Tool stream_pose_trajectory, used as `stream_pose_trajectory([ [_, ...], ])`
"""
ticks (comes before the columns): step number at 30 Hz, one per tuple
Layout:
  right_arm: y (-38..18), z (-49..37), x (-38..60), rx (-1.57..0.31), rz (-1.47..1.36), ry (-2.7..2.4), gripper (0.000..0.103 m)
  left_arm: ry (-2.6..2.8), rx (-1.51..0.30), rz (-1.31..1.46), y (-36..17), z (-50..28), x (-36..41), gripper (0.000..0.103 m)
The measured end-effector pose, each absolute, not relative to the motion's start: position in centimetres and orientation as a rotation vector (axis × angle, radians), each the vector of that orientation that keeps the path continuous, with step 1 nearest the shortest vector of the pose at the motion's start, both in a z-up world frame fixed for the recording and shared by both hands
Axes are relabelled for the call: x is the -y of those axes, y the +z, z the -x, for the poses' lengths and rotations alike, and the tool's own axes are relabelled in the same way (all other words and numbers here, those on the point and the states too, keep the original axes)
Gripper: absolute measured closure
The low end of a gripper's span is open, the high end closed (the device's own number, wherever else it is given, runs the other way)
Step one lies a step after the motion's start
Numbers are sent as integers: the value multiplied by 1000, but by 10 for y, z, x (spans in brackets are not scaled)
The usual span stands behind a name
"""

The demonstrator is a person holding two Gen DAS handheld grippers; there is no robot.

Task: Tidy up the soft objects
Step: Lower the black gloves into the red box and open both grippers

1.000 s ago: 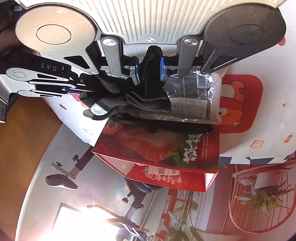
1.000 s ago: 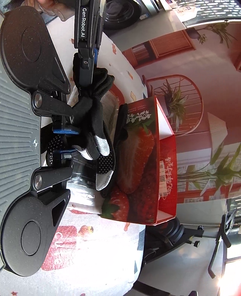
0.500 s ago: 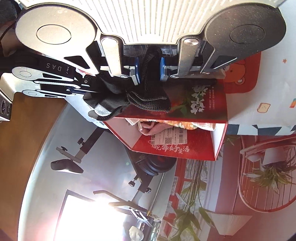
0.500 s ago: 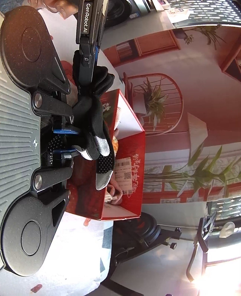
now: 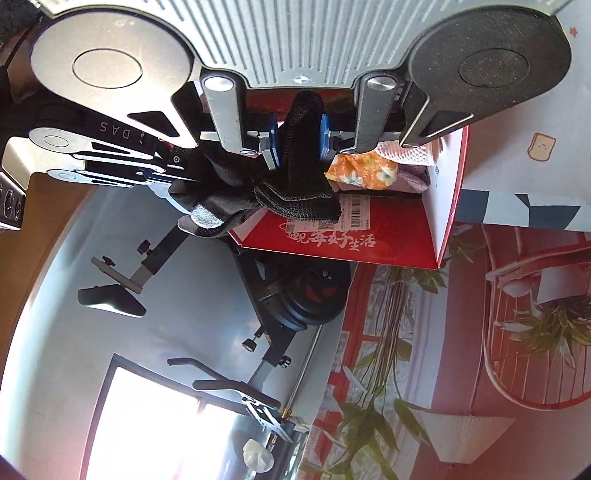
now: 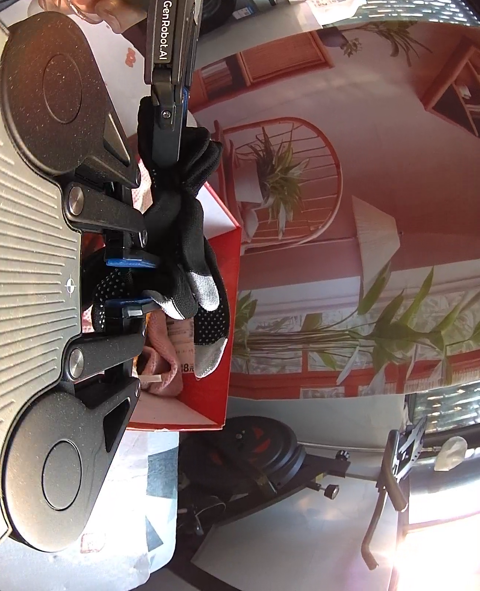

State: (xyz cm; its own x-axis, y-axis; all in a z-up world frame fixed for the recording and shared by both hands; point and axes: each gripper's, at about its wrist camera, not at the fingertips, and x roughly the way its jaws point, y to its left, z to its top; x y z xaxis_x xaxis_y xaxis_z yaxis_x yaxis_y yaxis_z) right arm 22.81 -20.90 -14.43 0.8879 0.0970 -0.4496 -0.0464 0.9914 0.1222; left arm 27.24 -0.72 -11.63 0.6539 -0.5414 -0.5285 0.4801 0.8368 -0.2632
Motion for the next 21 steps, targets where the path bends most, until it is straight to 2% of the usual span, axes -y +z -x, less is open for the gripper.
stream_pose_trajectory([
  [11, -172, -317, 223, -633, -104, 18, 89, -527, -752, 80, -144, -347, 29, 81],
  [21, -194, -352, 222, -731, -103, -26, 86, -485, -828, 64, -165, -378, 33, 79],
])
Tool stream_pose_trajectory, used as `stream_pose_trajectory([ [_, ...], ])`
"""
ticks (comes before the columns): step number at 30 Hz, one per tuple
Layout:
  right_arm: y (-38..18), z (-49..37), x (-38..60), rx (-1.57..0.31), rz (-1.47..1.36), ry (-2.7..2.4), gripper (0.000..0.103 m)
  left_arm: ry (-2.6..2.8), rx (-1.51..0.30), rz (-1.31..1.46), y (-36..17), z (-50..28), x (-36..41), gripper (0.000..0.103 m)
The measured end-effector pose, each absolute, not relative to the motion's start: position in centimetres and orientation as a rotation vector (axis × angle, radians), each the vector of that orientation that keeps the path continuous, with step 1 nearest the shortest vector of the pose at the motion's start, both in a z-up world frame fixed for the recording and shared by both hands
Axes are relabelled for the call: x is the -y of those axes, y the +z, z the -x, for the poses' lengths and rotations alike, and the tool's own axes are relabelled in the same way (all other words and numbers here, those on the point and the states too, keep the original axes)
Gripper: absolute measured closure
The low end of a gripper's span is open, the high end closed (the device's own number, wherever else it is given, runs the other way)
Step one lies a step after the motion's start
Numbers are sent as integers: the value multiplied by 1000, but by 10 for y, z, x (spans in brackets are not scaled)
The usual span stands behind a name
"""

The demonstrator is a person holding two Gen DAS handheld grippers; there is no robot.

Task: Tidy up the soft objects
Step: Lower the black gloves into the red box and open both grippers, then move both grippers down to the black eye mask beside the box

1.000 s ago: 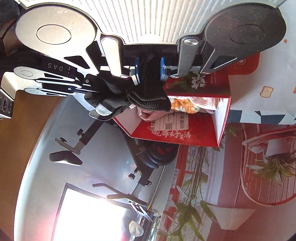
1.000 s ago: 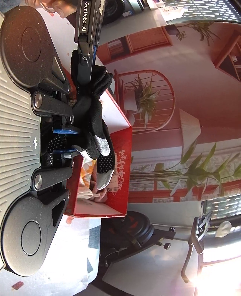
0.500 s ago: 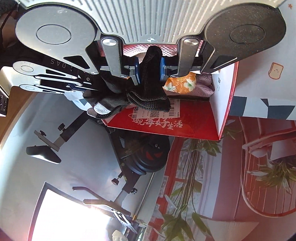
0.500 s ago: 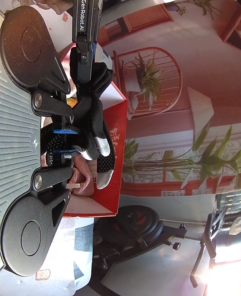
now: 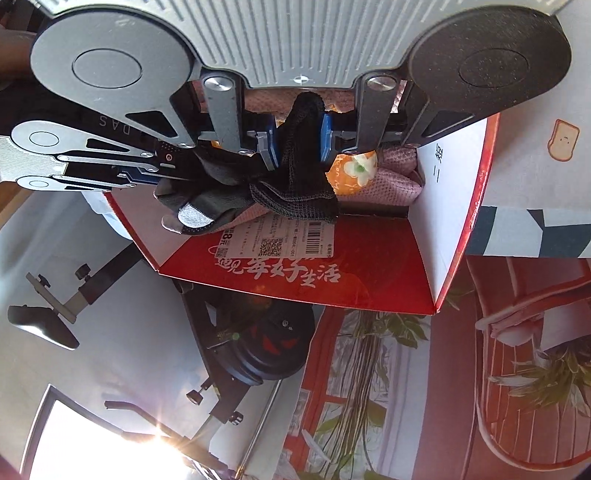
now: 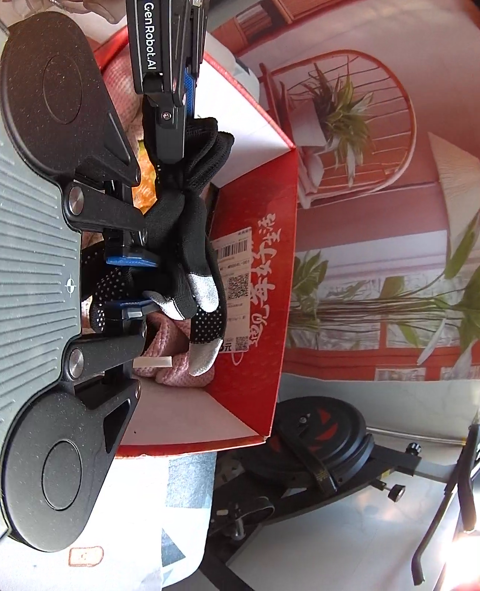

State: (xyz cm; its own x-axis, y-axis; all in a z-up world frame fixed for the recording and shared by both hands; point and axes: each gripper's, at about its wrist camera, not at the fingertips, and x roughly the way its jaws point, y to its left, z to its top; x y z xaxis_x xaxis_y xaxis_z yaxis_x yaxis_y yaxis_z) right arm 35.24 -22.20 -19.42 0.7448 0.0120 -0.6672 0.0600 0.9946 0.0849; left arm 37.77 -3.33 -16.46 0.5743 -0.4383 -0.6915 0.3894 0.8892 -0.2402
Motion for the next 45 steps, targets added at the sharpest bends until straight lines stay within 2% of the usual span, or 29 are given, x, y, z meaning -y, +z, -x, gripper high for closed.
stream_pose_trajectory([
  [3, -197, -354, 222, -739, -96, -45, 79, -467, -835, 51, -166, -380, 34, 72],
  [5, -198, -353, 222, -733, -96, -56, 77, -470, -837, 55, -166, -379, 33, 62],
  [10, -194, -341, 222, -709, -110, -78, 71, -473, -814, 37, -155, -371, 31, 57],
  [13, -187, -327, 219, -673, -104, -66, 57, -469, -786, 43, -143, -361, 25, 49],
  [26, -171, -240, 205, -566, -108, -39, 56, -456, -733, 39, -120, -293, -18, 48],
  [36, -185, -181, 207, -468, -100, -117, 56, -368, -817, 131, -152, -273, -49, 48],
  [45, -222, -177, 200, -564, -157, -117, 56, -417, -884, 181, -177, -266, -37, 48],
])
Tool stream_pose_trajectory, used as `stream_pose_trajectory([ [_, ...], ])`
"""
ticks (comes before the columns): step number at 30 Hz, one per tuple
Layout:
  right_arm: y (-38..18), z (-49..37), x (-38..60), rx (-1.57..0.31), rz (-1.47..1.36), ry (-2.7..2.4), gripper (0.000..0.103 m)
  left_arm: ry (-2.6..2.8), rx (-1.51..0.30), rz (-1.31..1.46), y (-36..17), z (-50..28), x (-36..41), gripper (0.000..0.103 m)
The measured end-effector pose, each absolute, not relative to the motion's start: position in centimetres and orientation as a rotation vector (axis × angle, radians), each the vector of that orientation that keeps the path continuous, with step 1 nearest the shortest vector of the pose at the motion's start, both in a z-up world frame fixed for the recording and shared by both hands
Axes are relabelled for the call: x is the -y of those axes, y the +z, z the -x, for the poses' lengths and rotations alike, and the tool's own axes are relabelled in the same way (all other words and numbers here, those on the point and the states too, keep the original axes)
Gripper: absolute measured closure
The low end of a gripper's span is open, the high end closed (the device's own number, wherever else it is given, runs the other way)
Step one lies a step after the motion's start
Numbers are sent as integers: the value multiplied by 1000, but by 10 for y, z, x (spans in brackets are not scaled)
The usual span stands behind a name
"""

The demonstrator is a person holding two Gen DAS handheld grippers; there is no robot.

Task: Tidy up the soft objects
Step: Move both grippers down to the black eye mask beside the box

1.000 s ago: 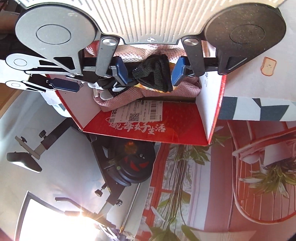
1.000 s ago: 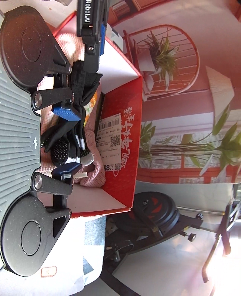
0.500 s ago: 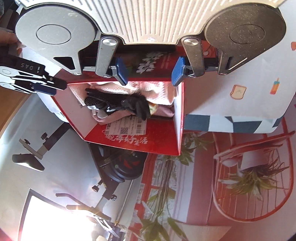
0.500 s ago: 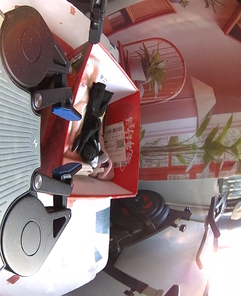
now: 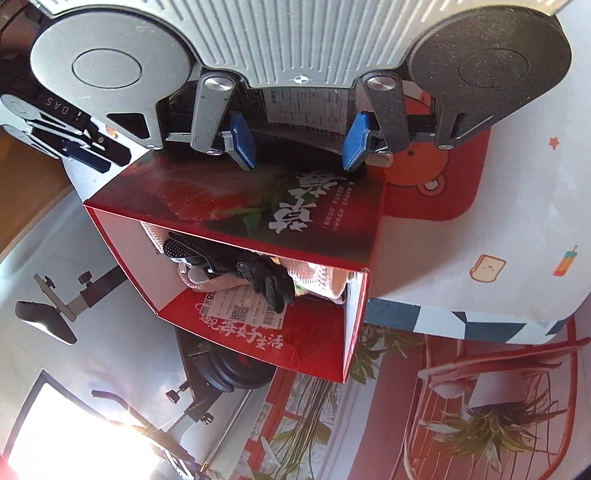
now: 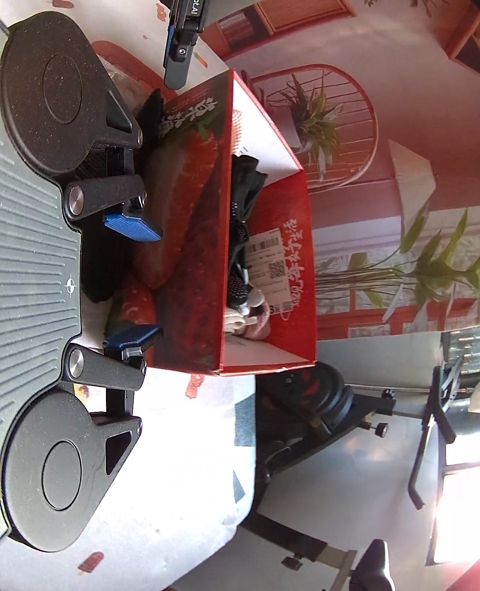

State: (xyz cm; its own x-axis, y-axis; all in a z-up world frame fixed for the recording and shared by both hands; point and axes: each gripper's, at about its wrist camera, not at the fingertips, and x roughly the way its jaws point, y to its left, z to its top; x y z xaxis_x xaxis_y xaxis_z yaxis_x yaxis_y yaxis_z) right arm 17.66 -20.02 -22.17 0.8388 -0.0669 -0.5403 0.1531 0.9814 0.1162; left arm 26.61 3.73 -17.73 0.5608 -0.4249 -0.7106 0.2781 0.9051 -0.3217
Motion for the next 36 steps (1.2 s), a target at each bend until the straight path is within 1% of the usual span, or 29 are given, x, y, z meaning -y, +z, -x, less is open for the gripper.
stream_pose_trajectory([
  [12, -265, -189, 188, -668, -254, -79, 54, -449, -982, 309, -213, -281, -27, 48],
  [14, -269, -188, 190, -678, -268, -80, 53, -454, -987, 314, -217, -284, -25, 51],
  [15, -271, -188, 190, -681, -275, -81, 53, -456, -985, 316, -218, -284, -24, 54],
  [16, -272, -187, 191, -682, -280, -82, 52, -463, -978, 319, -219, -284, -24, 73],
  [17, -273, -186, 191, -682, -289, -81, 52, -477, -976, 318, -220, -284, -23, 84],
  [18, -274, -185, 192, -683, -298, -77, 52, -487, -970, 314, -219, -283, -21, 85],
  [20, -274, -184, 194, -686, -318, -71, 52, -501, -942, 282, -214, -278, -18, 92],
  [23, -275, -182, 197, -689, -347, -65, 52, -532, -893, 236, -201, -267, -12, 95],
  [29, -272, -174, 198, -672, -380, -66, 52, -585, -846, 214, -183, -242, -11, 96],
  [36, -269, -159, 198, -659, -407, -51, 52, -605, -912, 267, -200, -211, -25, 96],
])
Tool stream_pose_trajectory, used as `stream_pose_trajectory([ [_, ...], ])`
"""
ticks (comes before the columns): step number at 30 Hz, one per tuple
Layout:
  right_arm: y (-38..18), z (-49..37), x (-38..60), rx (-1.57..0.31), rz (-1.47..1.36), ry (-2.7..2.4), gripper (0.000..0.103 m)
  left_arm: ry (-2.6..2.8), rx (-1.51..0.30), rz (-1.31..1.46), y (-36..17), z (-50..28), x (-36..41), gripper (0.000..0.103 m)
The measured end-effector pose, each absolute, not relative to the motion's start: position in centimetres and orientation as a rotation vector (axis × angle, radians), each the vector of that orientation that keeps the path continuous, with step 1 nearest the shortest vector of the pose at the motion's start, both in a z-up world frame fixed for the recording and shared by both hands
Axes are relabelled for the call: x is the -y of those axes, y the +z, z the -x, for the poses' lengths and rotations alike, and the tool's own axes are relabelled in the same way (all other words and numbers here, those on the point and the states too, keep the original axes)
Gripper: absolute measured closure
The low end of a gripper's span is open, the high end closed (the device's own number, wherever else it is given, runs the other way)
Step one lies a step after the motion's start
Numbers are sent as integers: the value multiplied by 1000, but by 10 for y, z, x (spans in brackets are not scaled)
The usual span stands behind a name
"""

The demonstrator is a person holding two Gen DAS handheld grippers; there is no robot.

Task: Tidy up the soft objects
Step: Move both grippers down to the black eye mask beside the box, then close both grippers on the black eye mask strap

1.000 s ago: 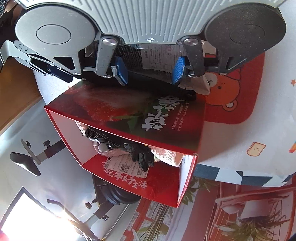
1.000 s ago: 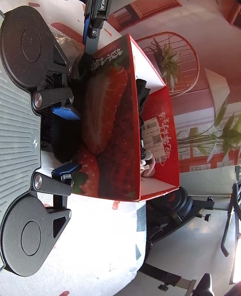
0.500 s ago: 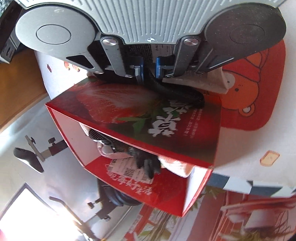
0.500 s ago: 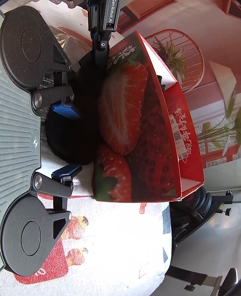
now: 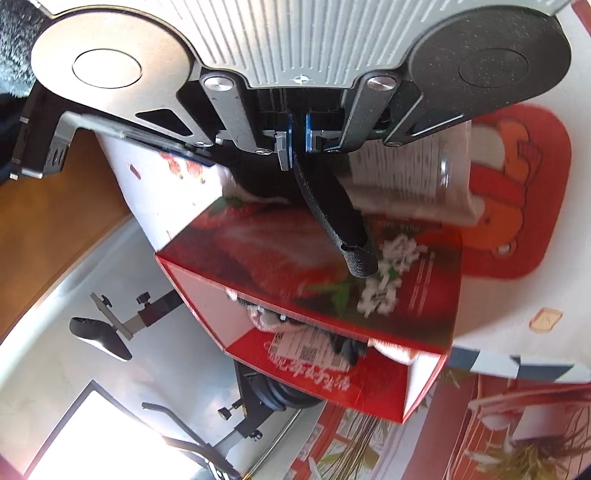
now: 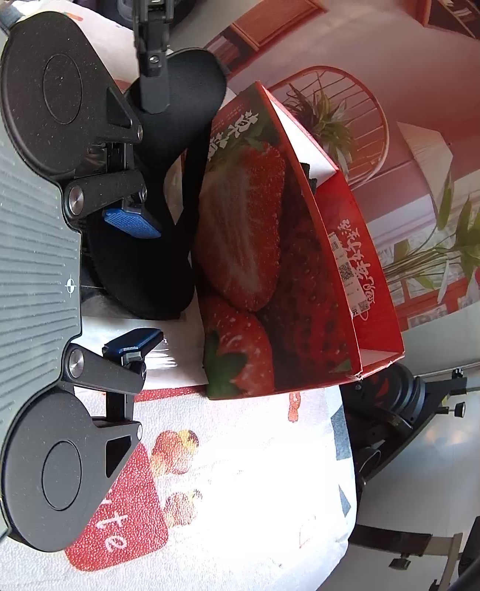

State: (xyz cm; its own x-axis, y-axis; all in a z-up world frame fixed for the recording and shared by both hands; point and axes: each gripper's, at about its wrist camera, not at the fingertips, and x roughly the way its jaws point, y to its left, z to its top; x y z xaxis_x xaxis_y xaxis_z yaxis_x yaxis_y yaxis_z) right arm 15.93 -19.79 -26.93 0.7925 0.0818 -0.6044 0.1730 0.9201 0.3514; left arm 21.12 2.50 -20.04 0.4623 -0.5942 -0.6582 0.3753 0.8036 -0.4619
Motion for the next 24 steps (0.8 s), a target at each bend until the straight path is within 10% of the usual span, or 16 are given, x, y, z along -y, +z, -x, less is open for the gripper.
stream_pose_trajectory([
  [24, -271, -144, 171, -681, -340, -38, 48, -525, -990, 321, -256, -185, -61, 96],
])
